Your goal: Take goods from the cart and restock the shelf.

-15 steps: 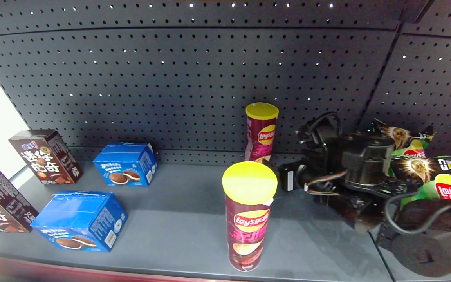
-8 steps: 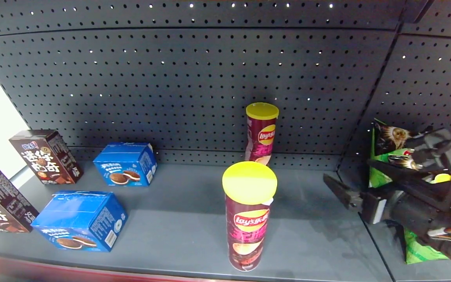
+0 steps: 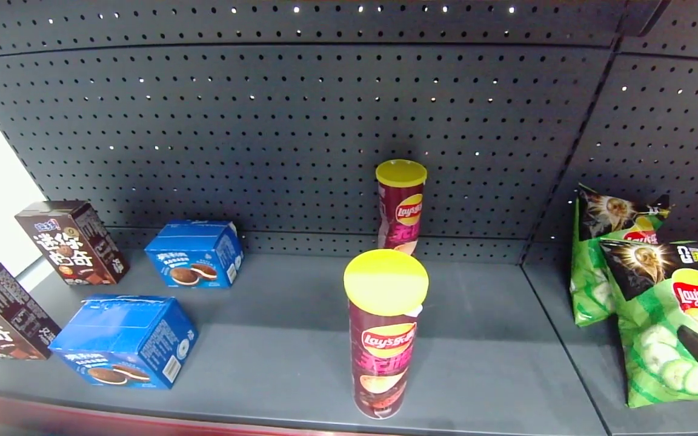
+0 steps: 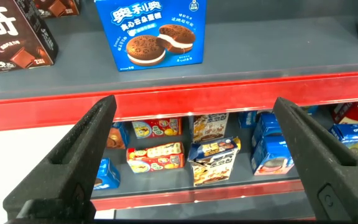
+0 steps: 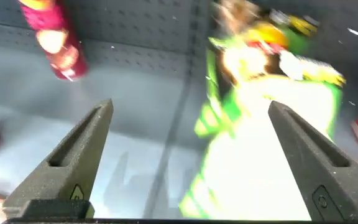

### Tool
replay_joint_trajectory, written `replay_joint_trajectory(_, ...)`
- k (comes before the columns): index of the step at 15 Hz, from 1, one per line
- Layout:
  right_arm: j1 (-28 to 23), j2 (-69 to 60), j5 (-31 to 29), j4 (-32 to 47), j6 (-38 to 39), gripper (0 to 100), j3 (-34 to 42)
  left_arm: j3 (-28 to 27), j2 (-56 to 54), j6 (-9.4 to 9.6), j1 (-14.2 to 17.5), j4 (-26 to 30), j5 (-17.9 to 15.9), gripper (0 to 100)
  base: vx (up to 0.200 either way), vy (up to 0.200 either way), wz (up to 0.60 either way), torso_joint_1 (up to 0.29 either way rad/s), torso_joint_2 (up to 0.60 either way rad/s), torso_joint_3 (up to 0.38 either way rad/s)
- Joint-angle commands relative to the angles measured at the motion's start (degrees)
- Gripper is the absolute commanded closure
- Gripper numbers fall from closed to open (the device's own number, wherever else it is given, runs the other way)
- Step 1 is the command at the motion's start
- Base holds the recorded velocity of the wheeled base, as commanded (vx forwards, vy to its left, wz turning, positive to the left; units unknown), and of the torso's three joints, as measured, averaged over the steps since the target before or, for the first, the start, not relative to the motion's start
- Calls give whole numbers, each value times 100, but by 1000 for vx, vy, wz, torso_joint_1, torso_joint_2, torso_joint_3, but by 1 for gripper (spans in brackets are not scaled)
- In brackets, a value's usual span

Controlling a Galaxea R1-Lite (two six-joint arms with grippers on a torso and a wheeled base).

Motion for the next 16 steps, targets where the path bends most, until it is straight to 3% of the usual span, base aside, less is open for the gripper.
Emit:
replay_joint_trajectory(1,-581,-1094,166,110,27,0,716,1,9,0,-1,2,0,0,0,0,0,0,0,0)
replay_joint_trajectory(4,-967,-1858,87,962,167,0,857,1,9,0,-1,2,0,0,0,0,0,0,0,0)
replay_joint_trajectory(5,-1345,-2430,105,1604,185,0,857,1,9,0,-1,-7,0,0,0,0,0,0,0,0)
replay_joint_trajectory(8,-1565,-3774,61,3379,176,0,857,1,0,0,-1,2,0,0,0,0,0,0,0,0)
replay_joint_trajectory(11,-1583,-3748,8,3344,299,0,857,1,9,0,-1,2,0,0,0,0,0,0,0,0)
replay_joint_trajectory(13,-1925,-3792,650,3353,308,0,857,1,9,0,-1,2,-9,0,0,0,0,0,0,0)
replay_joint_trajectory(14,-2136,-3932,1230,3722,273,0,857,1,9,0,-1,2,-9,0,0,0,0,0,0,0)
replay_joint_trajectory(16,-2101,-3968,1159,3696,325,0,857,1,9,0,-1,-7,0,0,0,0,0,0,0,0)
